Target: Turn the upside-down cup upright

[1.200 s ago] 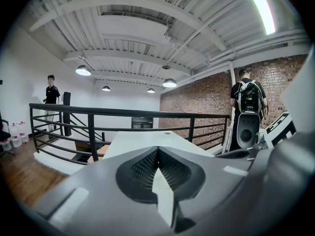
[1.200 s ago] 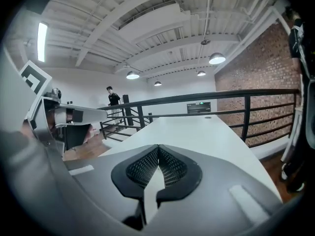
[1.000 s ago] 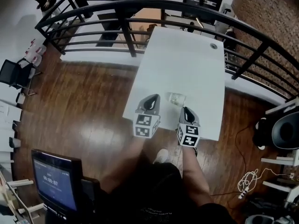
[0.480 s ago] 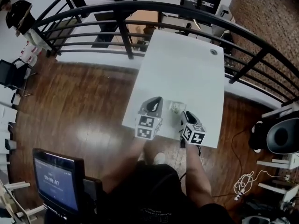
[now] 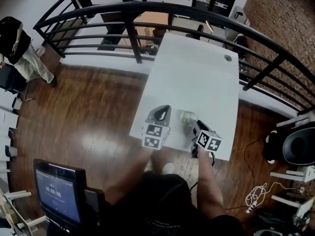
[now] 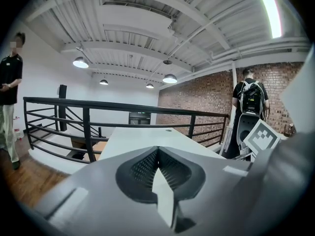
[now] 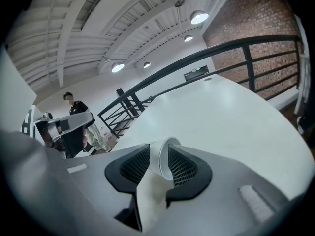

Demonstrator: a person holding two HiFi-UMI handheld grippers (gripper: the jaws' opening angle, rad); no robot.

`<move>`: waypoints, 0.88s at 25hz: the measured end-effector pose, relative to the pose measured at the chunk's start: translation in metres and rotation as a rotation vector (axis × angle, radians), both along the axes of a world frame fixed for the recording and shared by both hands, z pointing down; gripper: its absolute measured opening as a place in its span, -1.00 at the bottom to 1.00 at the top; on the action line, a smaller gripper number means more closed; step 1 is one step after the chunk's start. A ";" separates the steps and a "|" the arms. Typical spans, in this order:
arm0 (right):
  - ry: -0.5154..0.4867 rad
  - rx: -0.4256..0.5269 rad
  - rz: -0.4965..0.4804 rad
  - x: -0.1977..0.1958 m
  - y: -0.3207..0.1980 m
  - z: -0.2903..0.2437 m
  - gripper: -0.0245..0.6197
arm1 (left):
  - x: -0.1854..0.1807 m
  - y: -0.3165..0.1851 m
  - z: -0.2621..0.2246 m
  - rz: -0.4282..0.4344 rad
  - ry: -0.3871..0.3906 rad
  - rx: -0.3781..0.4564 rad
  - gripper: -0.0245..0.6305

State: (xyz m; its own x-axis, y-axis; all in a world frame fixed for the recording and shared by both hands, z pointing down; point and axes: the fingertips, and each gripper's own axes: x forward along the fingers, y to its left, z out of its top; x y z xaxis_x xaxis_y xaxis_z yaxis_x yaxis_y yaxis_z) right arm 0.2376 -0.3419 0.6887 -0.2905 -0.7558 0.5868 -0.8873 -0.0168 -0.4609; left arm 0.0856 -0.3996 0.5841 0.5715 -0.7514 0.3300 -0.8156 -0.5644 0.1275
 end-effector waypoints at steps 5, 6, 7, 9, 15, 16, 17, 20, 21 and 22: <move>-0.083 -0.024 0.008 -0.005 -0.003 0.005 -0.60 | -0.001 -0.002 0.001 0.003 -0.013 0.004 -0.92; -0.092 -0.024 0.010 -0.006 -0.003 0.005 -0.64 | -0.002 -0.002 0.001 0.004 -0.015 0.006 -0.92; -0.101 -0.022 0.011 -0.007 -0.004 0.006 -0.67 | -0.003 -0.002 0.002 0.003 -0.016 0.007 -0.92; -0.121 -0.021 0.006 -0.009 -0.003 0.006 -0.71 | -0.004 -0.003 0.003 0.001 -0.015 0.006 -0.92; -0.198 0.012 0.025 -0.015 -0.005 -0.007 -0.79 | -0.003 -0.002 0.004 0.011 -0.020 0.001 -0.92; -0.204 0.023 0.024 -0.018 -0.007 -0.012 -0.81 | -0.004 -0.002 0.004 0.011 -0.021 0.000 -0.92; -0.204 0.035 0.019 -0.022 -0.007 -0.017 -0.84 | -0.004 -0.002 0.004 0.011 -0.021 0.000 -0.92; -0.172 0.065 -0.012 -0.026 -0.010 -0.033 -0.85 | -0.002 -0.002 0.000 0.009 -0.017 0.004 -0.92; -0.157 0.074 -0.024 -0.026 -0.012 -0.038 -0.85 | -0.001 -0.002 -0.001 0.011 -0.015 0.005 -0.92; -0.147 0.082 -0.034 -0.026 -0.013 -0.043 -0.85 | 0.000 -0.002 0.000 0.013 -0.012 0.005 -0.92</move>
State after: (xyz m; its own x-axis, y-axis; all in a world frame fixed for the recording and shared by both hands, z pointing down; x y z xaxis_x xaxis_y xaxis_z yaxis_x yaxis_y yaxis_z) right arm 0.2120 -0.3547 0.6455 -0.3946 -0.7880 0.4727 -0.8096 0.0548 -0.5845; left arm 0.0856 -0.4020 0.5837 0.5774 -0.7454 0.3333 -0.8096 -0.5756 0.1153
